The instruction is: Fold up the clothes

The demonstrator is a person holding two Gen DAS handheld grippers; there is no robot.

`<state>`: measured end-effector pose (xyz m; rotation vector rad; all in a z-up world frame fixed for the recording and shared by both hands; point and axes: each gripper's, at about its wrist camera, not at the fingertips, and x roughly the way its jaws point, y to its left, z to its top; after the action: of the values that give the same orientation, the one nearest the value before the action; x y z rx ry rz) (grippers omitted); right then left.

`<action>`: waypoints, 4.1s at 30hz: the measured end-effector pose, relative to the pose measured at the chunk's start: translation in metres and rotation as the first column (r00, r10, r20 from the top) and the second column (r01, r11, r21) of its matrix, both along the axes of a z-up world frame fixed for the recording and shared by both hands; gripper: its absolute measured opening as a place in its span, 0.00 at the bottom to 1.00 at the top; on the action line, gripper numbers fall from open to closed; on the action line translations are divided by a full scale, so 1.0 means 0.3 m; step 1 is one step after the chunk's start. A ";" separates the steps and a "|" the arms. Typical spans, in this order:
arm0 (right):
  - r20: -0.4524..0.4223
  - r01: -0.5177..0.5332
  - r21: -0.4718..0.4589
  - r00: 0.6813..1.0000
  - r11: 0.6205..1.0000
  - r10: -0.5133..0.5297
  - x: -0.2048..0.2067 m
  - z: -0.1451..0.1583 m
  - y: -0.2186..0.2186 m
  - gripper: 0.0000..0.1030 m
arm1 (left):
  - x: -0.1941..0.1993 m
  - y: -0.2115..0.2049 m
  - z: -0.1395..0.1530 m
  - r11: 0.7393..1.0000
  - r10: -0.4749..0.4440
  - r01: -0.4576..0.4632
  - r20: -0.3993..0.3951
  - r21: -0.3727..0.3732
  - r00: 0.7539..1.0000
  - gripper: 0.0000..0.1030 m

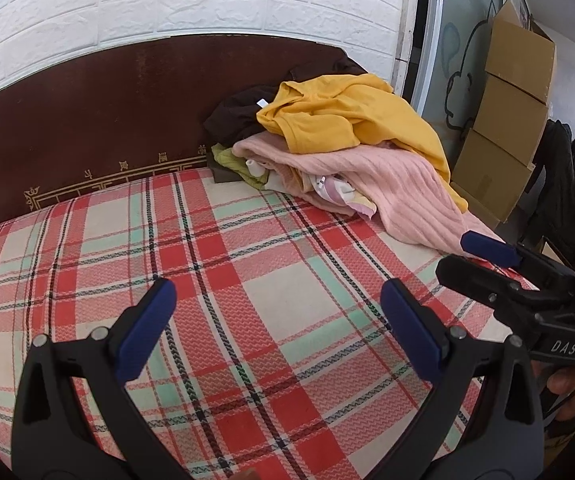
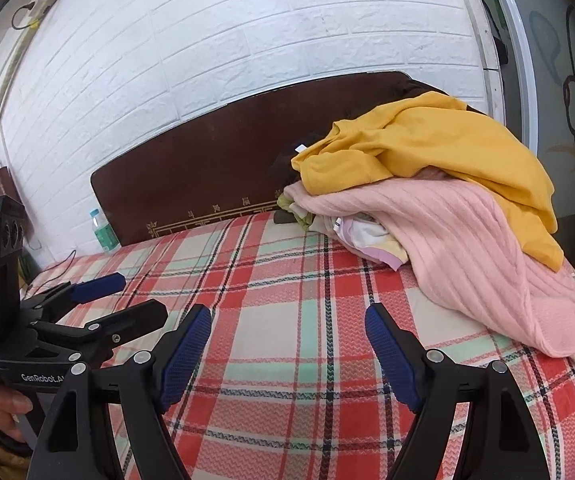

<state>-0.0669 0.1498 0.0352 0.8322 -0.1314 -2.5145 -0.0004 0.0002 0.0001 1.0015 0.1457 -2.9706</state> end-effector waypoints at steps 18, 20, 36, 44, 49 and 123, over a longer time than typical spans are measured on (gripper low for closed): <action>-0.072 -0.005 0.017 0.997 1.000 0.006 -0.038 0.041 0.029 0.79 | -0.073 0.037 0.027 0.999 -0.021 0.021 -0.007 -0.046 1.000 0.99; -0.084 -0.002 0.025 0.996 1.000 0.004 -0.054 0.053 0.031 0.79 | -0.084 0.036 0.028 0.999 -0.024 0.024 0.003 -0.036 1.000 0.99; -0.164 0.065 0.282 0.986 0.957 -0.018 -0.535 0.132 0.011 0.79 | -0.305 -0.027 0.023 0.999 -0.012 0.011 0.036 0.034 0.999 0.99; -0.110 0.063 0.450 0.994 0.891 -0.015 -0.805 0.020 -0.061 0.57 | -0.365 -0.040 -0.031 0.998 -0.021 0.017 0.069 0.053 0.997 0.99; -0.096 0.058 0.495 0.995 0.867 -0.011 -0.852 0.017 -0.057 0.15 | -0.371 -0.056 -0.069 0.998 -0.031 0.026 0.085 0.063 0.996 0.99; 0.131 -0.345 0.400 0.939 0.849 0.319 0.027 -0.008 -0.372 0.22 | 0.824 -0.668 -0.307 0.954 0.000 -0.027 0.092 0.300 0.996 0.91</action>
<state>-0.0587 0.0381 0.0327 0.9961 0.5130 -2.2110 0.2468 -0.2001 -0.0922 1.1532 0.6178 -2.9401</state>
